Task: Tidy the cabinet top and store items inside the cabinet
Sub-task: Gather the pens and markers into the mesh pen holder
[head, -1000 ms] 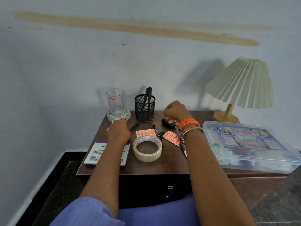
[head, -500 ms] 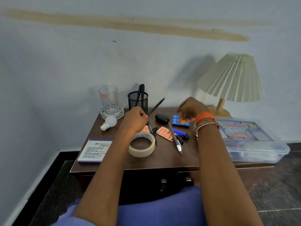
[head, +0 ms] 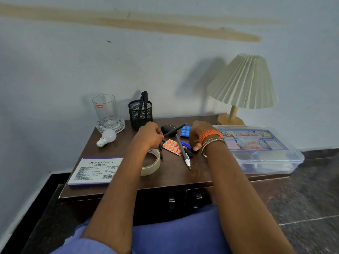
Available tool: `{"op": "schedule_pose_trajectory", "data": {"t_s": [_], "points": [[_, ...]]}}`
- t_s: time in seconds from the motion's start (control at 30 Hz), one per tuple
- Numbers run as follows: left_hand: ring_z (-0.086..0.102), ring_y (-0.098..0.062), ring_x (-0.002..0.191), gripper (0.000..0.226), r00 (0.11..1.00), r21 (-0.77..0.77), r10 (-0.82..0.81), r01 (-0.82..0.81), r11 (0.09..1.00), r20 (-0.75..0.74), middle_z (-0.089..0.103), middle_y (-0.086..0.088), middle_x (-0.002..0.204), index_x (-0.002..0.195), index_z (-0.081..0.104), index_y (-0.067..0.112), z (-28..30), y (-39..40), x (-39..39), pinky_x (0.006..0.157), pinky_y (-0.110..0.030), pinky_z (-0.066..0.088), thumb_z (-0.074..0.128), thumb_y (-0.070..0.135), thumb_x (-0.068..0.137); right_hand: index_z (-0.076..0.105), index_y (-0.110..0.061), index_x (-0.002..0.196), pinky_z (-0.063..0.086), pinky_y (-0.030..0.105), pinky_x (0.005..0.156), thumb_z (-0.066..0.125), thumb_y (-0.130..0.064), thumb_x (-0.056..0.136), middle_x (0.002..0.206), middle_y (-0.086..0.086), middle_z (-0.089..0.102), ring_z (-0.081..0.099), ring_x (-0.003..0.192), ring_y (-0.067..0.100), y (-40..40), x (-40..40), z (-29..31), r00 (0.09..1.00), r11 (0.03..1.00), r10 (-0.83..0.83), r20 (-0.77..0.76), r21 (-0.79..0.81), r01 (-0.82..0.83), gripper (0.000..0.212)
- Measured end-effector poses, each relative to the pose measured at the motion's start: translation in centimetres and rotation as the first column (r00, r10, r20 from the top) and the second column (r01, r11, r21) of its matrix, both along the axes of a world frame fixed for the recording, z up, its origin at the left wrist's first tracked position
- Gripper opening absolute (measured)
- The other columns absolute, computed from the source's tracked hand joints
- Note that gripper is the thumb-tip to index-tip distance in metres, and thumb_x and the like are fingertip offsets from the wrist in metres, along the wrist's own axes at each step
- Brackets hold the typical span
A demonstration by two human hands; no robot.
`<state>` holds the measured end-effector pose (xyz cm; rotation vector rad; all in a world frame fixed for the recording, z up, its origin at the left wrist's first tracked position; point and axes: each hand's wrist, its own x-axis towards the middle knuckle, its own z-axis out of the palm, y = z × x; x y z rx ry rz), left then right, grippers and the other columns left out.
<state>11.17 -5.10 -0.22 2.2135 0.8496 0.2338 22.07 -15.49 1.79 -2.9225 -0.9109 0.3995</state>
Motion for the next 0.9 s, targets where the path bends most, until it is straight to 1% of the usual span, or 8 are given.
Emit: {"op": "schedule_pose_trajectory", "data": {"t_s": [0.13, 0.23, 0.4, 0.5, 0.63, 0.73, 0.83, 0.9], "points": [[0.067, -0.027, 0.089, 0.015, 1.000, -0.070, -0.002, 0.003, 0.998, 0.012, 0.066, -0.016, 0.090, 0.102, 0.064, 0.004, 0.0, 0.0, 0.1, 0.088, -0.044, 0.054, 0.053, 0.002, 0.091, 0.058, 0.000, 0.120, 0.043, 0.029, 0.078, 0.058, -0.010, 0.091, 0.118, 0.013, 0.064, 0.060, 0.110, 0.027, 0.2, -0.4, -0.6, 0.999, 0.999, 0.034, -0.022, 0.007, -0.034, 0.031], [0.067, -0.029, 0.095, 0.021, 1.000, -0.079, 0.001, -0.002, 0.997, -0.018, 0.067, -0.020, 0.098, 0.109, 0.063, 0.001, 0.2, 0.0, 0.1, 0.090, -0.043, 0.054, 0.052, -0.001, 0.090, 0.059, -0.002, 0.117, 0.045, 0.029, 0.079, 0.054, -0.011, 0.093, 0.116, 0.011, 0.066, 0.063, 0.108, 0.024, 0.7, -0.4, -1.2, 0.998, 0.998, 0.034, -0.052, 0.053, -0.031, 0.026], [0.062, -0.021, 0.080, 0.020, 0.999, -0.074, 0.040, -0.040, 0.996, -0.003, 0.067, -0.019, 0.099, 0.108, 0.063, 0.002, 0.2, 0.7, -0.3, 0.079, -0.032, 0.053, 0.052, 0.000, 0.091, 0.061, -0.002, 0.118, 0.050, 0.035, 0.097, 0.063, -0.007, 0.088, 0.119, 0.011, 0.066, 0.063, 0.112, 0.024, 1.4, -0.4, -1.6, 0.993, 0.997, 0.076, -0.088, -0.007, -0.077, 0.031], [0.063, -0.021, 0.076, 0.014, 0.997, -0.042, 0.059, -0.057, 0.997, 0.046, 0.068, -0.016, 0.091, 0.095, 0.065, 0.007, 0.0, 1.1, -0.6, 0.076, -0.035, 0.054, 0.053, 0.000, 0.090, 0.062, -0.006, 0.114, 0.050, 0.034, 0.094, 0.067, -0.009, 0.084, 0.116, 0.009, 0.067, 0.063, 0.109, 0.024, 1.7, -0.1, -2.2, 0.996, 0.996, 0.090, -0.026, -0.003, -0.091, 0.030], [0.067, -0.024, 0.085, 0.014, 0.971, 0.035, 0.129, -0.139, 0.990, 0.202, 0.069, -0.013, 0.094, 0.089, 0.064, 0.013, -0.1, 1.3, -0.7, 0.086, -0.038, 0.054, 0.056, 0.002, 0.088, 0.060, -0.007, 0.102, 0.048, 0.031, 0.079, 0.071, -0.013, 0.078, 0.094, 0.008, 0.057, 0.060, 0.098, 0.028, 1.9, 1.0, -0.9, 0.993, 0.948, -0.069, -0.095, 0.305, 0.095, 0.027], [0.067, -0.027, 0.088, 0.015, 0.929, 0.049, 0.176, -0.202, 0.978, 0.326, 0.070, -0.013, 0.092, 0.090, 0.067, 0.012, 0.2, 1.5, -0.9, 0.086, -0.042, 0.054, 0.057, 0.002, 0.086, 0.062, 0.002, 0.094, 0.050, 0.028, 0.074, 0.066, -0.014, 0.075, 0.087, 0.014, 0.061, 0.060, 0.083, 0.025, 2.3, 1.8, 0.0, 0.984, 0.721, -0.152, -0.097, 0.670, 0.177, 0.025], [0.068, -0.027, 0.088, 0.015, 0.908, 0.058, 0.182, -0.219, 0.974, 0.377, 0.070, -0.014, 0.092, 0.095, 0.067, 0.007, 0.4, 1.7, -1.2, 0.086, -0.042, 0.055, 0.057, 0.000, 0.087, 0.061, -0.001, 0.096, 0.053, 0.029, 0.075, 0.066, -0.011, 0.080, 0.082, 0.011, 0.067, 0.065, 0.075, 0.019, 2.8, 1.3, 0.8, 0.959, 0.305, -0.109, -0.261, 0.910, 0.282, 0.019], [0.068, -0.025, 0.085, 0.016, 0.901, 0.043, 0.189, -0.223, 0.974, 0.391, 0.070, -0.015, 0.092, 0.097, 0.066, 0.005, 0.5, 1.7, -1.6, 0.086, -0.039, 0.055, 0.056, -0.001, 0.088, 0.057, -0.007, 0.102, 0.059, 0.033, 0.076, 0.068, -0.006, 0.082, 0.090, 0.016, 0.068, 0.069, 0.080, 0.023, 3.1, 1.2, 1.2, 0.890, 0.030, 0.046, -0.454, 0.891, 0.453, 0.023]]}}
